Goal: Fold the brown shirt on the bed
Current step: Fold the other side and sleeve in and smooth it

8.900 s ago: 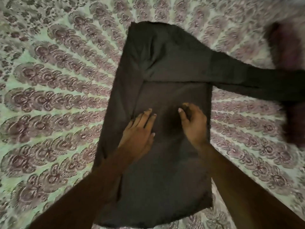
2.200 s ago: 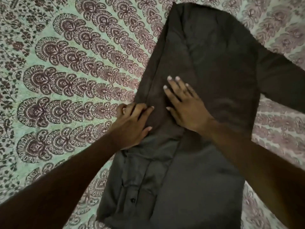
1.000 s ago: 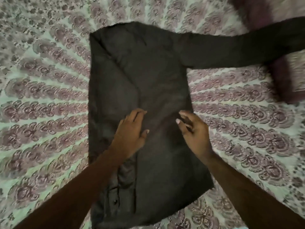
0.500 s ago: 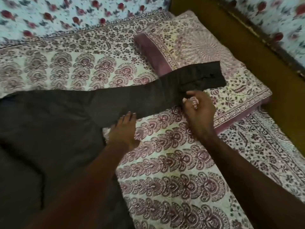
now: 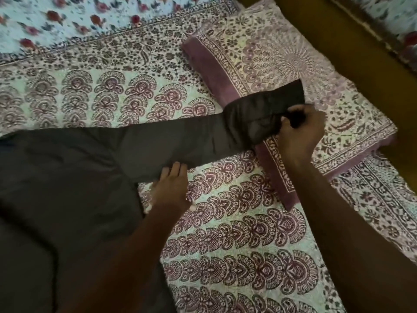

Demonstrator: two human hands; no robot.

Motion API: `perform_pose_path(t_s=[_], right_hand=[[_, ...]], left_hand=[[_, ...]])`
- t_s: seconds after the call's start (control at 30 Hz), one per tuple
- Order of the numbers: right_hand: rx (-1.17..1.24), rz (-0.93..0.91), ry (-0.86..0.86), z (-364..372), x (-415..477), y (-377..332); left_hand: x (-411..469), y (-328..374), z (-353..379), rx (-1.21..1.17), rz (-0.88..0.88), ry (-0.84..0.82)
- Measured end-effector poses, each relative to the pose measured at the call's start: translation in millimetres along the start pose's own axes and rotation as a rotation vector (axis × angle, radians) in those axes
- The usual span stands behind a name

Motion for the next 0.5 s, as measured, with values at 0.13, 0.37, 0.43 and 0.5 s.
perform_pose_path(t_s=[0.13, 0.37, 0.43, 0.5], right_hand=[[0.154, -0.244, -0.101, 9.6, -69.8, -45.0], [0.298, -0.544, -0.501, 54.0, -230.8, -127.0], [0.349, -0.582, -0.606, 62.6, -266.4, -143.1], [0.411, -0.557, -0.637, 65.5, -295.4, -157.5]], left_hand=[[2.2, -13.8, 0.0, -0.256, 0.006, 0.002], [-53.3, -56.0, -48.7, -1.941, -0.335, -0.009], [-72.6, -80.3, -62.8, -1.963, -0.292, 0.028], [-89.0, -127.6, -69.2, -1.893, -0.400, 0.223]])
Point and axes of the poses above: each hand's wrist, its own x-axis towards the middle knuckle, its own z-axis out of the palm, y = z × x, the point moved 8 cm from there along x, towards the middle knuckle, and after that the axes turned 11 degrees about -x, right-handed, at the moved point
